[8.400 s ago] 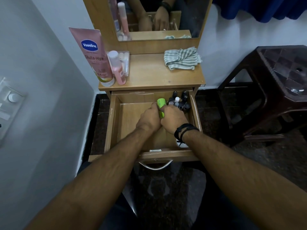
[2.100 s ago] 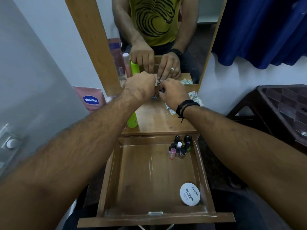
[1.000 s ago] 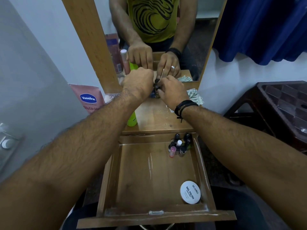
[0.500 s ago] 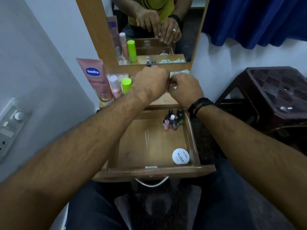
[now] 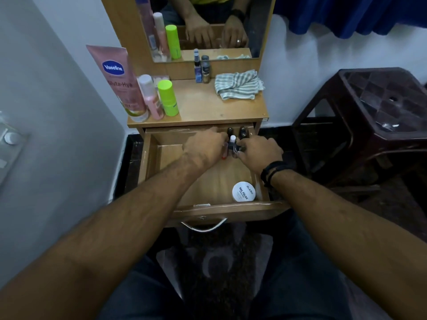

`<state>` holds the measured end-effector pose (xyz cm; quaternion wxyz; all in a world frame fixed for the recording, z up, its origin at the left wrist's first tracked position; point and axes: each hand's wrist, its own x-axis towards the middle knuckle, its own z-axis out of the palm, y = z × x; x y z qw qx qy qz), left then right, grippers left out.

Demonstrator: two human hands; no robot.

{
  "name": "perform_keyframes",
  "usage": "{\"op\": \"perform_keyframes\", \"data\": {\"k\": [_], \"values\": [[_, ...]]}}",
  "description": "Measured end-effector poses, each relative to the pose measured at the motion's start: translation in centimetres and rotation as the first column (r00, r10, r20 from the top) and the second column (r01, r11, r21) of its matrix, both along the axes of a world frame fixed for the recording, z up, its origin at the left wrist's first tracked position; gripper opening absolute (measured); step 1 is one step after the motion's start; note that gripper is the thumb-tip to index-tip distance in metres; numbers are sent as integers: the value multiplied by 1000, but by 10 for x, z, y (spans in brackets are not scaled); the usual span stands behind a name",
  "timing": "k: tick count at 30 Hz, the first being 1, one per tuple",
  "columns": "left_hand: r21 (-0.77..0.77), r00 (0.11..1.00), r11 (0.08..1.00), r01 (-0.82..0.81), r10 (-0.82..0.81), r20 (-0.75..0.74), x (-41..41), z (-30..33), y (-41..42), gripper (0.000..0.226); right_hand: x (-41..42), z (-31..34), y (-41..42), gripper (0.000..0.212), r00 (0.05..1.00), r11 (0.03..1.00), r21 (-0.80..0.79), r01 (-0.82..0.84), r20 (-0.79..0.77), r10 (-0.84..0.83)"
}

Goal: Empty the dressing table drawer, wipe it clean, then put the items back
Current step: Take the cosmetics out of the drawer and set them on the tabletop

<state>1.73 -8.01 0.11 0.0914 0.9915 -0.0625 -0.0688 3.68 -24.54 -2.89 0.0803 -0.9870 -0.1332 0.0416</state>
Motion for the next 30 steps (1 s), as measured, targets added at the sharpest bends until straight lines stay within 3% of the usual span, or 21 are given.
{"op": "perform_keyframes", "data": {"k": [12,20,27,30], "values": [[37,1000,999,-1,1,-2,1,-2,-5,26,3,-10,6,26,987,999,-30,-38,152,42],[43,999,999,-16,18,-28,-4,4,-5,29,3,-10,11,18,986,999,18,-32,163,29],[87,1000,996,25,-24,-16,-8,45,3,32,-5,14,1,13,991,987,158,-11,134,-10],[200,996,977,78,-83,16,-1,79,8,31,-3,40,1,13,994,940,340,-13,108,-25]]}}
